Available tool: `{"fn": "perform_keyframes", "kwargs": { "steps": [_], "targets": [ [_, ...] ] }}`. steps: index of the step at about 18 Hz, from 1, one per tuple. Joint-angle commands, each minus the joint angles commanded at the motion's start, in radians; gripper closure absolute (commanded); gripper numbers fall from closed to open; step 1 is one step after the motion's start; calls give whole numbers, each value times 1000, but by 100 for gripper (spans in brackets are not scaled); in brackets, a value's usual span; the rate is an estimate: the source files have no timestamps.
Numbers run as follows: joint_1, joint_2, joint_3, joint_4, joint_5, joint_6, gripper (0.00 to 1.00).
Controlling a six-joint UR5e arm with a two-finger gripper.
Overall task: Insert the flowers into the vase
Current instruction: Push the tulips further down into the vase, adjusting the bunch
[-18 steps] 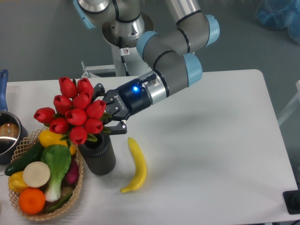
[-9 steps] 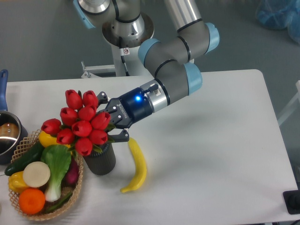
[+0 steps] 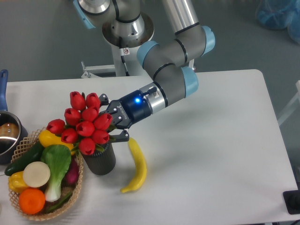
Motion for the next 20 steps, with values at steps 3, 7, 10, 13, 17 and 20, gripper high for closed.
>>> {"fn": "perform_keyframes", "kwargs": {
  "steps": [3, 7, 10, 13, 17, 20],
  "targets": [
    [2, -2, -8, 0, 0, 2, 59],
    [0, -2, -21, 0, 2, 21, 59],
    [5, 0, -41, 0, 3, 46, 59],
    [3, -3, -46, 0, 8, 52, 59],
    [9, -6, -46, 0, 9, 60, 59],
    [11, -20, -43, 0, 12, 63, 59]
  ]
}}
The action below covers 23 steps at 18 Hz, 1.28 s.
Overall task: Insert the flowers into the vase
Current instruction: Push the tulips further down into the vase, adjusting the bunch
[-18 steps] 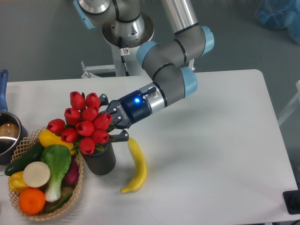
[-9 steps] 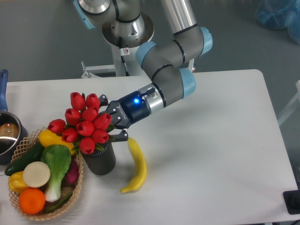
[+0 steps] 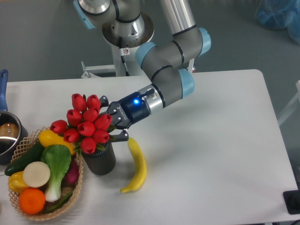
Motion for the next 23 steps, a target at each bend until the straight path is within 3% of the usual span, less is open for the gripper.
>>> {"fn": "perform_keyframes", "kwargs": {
  "steps": [13, 23],
  "targets": [
    [0, -14, 2, 0, 20, 21, 59],
    [0, -14, -31, 0, 21, 74, 50]
  ]
}}
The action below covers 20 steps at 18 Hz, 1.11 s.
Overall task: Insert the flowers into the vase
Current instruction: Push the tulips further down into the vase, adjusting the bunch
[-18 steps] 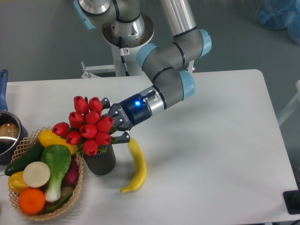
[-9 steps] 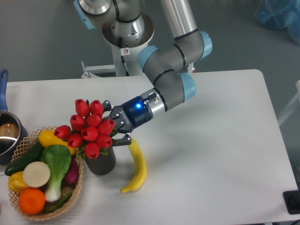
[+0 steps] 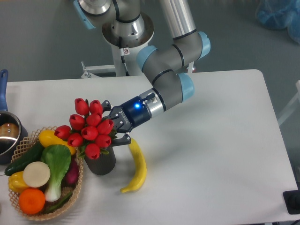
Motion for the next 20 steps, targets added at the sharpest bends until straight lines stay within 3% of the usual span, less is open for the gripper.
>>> {"fn": "perform_keyframes", "kwargs": {
  "steps": [5, 7, 20],
  "targets": [
    [0, 2, 0, 0, 0, 0, 29],
    [2, 3, -5, 0, -2, 0, 25],
    [0, 5, -11, 0, -2, 0, 21]
  ]
}}
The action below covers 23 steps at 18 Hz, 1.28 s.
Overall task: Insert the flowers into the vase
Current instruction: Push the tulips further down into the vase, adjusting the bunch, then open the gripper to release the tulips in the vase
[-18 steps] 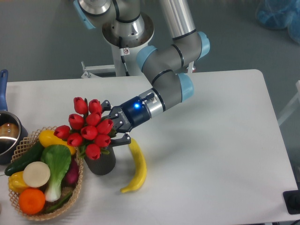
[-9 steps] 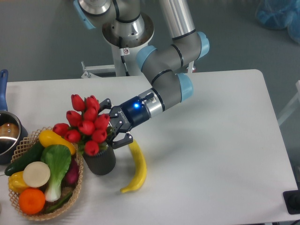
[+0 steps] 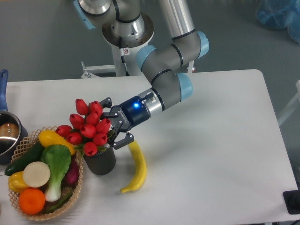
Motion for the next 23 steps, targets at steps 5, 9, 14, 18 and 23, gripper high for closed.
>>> {"fn": "perform_keyframes", "kwargs": {
  "steps": [5, 9, 14, 18, 23],
  "targets": [
    [0, 2, 0, 0, 0, 0, 21],
    [0, 3, -2, 0, 0, 0, 1],
    [3, 9, -5, 2, 2, 0, 0],
    [6, 24, -12, 2, 53, -3, 0],
    [9, 38, -14, 2, 112, -11, 0]
  ]
}}
